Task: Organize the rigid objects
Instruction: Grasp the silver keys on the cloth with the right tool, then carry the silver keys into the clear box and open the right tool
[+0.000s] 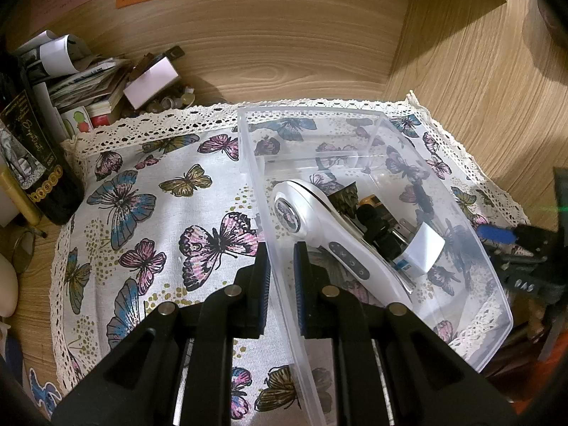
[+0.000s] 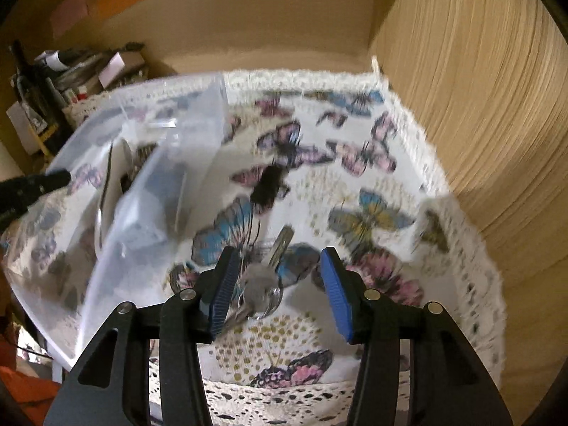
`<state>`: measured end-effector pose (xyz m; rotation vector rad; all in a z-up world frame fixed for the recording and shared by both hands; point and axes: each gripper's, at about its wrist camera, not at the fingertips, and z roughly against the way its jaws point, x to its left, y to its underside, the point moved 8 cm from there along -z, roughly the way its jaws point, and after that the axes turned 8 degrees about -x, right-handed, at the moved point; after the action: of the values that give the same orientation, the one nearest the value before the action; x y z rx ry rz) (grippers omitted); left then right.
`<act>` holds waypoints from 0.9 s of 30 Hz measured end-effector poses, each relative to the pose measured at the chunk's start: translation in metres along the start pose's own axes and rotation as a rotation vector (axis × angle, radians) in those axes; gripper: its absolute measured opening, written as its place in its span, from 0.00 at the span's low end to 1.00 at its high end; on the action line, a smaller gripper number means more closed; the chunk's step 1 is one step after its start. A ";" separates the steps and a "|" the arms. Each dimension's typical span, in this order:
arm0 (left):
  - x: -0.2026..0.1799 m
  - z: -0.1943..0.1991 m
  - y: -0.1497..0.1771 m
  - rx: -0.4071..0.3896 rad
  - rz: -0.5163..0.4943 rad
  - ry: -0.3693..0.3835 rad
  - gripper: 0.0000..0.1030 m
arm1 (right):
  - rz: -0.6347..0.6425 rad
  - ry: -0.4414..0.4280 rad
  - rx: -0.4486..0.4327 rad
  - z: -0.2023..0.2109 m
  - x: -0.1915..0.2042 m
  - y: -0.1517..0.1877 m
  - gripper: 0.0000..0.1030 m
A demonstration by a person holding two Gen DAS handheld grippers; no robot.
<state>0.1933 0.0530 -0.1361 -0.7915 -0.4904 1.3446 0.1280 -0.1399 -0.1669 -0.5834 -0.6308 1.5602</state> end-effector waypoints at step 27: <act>0.000 -0.001 0.001 0.001 0.003 0.002 0.11 | 0.035 0.021 -0.159 0.023 0.005 -0.039 0.24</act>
<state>0.1939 0.0532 -0.1374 -0.7926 -0.4868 1.3470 0.1394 -0.1338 -0.1227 -0.7326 -0.7367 1.5438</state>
